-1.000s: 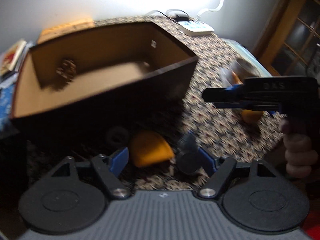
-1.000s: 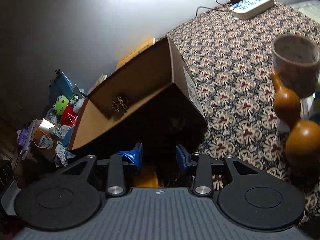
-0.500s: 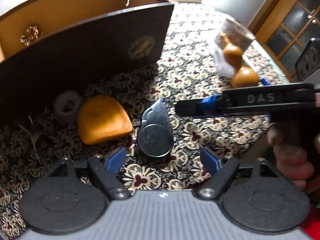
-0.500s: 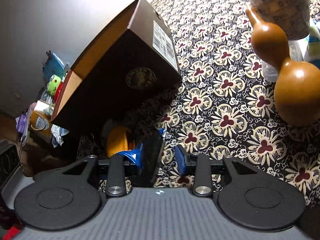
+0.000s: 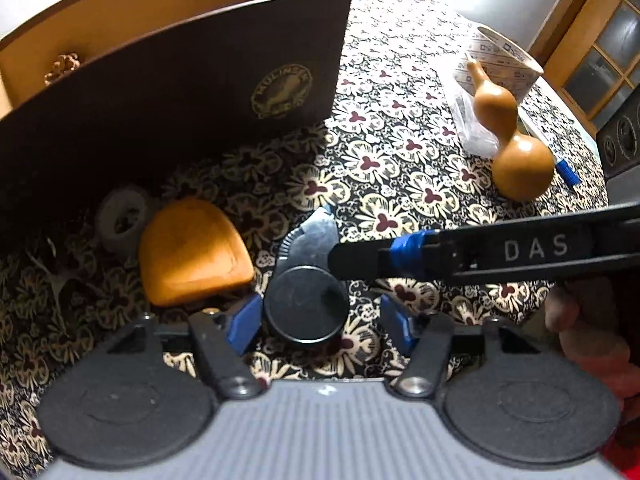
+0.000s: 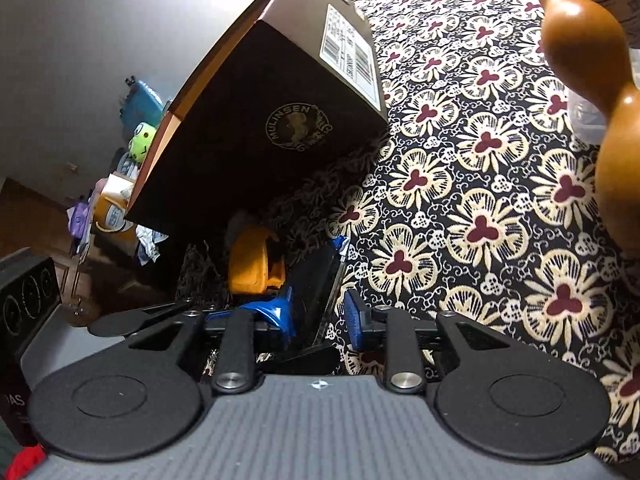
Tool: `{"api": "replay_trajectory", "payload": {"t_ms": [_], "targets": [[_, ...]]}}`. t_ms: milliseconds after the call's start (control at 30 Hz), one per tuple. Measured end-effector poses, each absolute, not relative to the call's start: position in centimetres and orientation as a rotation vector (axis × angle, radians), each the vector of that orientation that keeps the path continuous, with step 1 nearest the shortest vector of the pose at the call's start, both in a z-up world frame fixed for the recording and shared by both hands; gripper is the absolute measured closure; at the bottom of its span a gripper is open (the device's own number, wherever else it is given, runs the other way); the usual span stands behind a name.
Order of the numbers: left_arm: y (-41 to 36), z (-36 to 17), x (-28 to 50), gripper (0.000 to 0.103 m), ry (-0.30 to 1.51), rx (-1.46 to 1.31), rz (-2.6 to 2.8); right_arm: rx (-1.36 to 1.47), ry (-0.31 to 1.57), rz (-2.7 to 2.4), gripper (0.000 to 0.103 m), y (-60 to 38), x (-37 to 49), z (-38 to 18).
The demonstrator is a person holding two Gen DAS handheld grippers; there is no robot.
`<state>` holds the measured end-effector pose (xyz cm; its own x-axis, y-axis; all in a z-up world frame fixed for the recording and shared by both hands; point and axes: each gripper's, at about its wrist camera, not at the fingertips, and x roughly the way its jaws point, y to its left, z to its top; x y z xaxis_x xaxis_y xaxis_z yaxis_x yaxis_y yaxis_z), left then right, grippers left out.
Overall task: Organize rigid objects
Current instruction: 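Grasp the black round flat object with the right tool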
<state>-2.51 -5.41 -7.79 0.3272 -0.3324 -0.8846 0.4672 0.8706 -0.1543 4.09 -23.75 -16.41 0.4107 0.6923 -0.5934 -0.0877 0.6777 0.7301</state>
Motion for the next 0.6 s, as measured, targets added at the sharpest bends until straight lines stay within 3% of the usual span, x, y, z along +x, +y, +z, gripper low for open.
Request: {"api": "replay_trajectory", "payload": {"t_ms": [100,233,600], "targets": [[-5.6,-7.8,-2.7,0.042,1.110,0.134,-0.500,0.680,1.048,0.564,0.095,-23.8,4.4,-16.6],[-6.0,-7.8,-3.0,0.061,1.087,0.138,-0.446,0.687,1.065,0.601,0.095,-23.8,4.7,-16.8],[-4.3,-7.6,-2.3,0.061,1.135,-0.129,-0.430,0.764,1.116,0.632,0.092,-25.6,6.1,-17.5]]}}
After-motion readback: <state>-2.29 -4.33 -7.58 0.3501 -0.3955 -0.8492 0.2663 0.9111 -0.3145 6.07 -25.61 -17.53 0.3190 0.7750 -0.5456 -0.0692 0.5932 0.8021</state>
